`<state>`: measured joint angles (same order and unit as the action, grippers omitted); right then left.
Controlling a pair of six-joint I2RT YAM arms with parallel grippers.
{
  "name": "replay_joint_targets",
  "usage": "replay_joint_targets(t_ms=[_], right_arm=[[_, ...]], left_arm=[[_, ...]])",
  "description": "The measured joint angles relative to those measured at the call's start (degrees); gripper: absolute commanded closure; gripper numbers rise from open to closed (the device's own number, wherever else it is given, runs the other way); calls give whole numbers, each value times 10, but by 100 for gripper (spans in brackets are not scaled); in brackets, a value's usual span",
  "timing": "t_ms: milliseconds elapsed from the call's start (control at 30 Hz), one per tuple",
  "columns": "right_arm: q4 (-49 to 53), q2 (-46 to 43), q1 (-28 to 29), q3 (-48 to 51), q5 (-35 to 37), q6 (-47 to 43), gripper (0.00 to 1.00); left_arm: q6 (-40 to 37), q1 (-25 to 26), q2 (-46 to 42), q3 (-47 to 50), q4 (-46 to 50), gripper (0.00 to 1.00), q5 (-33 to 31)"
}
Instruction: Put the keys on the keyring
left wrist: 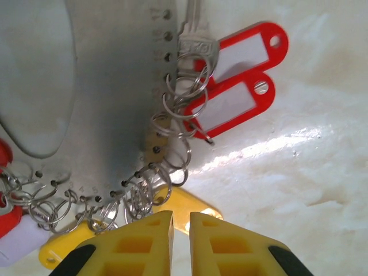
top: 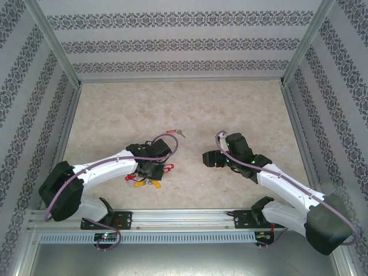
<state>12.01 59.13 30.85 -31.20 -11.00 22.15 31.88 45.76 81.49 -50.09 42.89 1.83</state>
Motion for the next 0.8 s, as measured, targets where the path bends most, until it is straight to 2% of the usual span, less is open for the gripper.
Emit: replay_joint_targets(t_ms=[67,267,800], right_arm=[[2,-10,0,2,0,0,24],[9,-28,0,7,10,2,6],[12,-40,-20,17,11,2,2]], left_arm=[[-2,7,17,-11,0,83,-9],[-9,19,61,-26,0,79,-27],[-17,36,109,-39,7,81,-62]])
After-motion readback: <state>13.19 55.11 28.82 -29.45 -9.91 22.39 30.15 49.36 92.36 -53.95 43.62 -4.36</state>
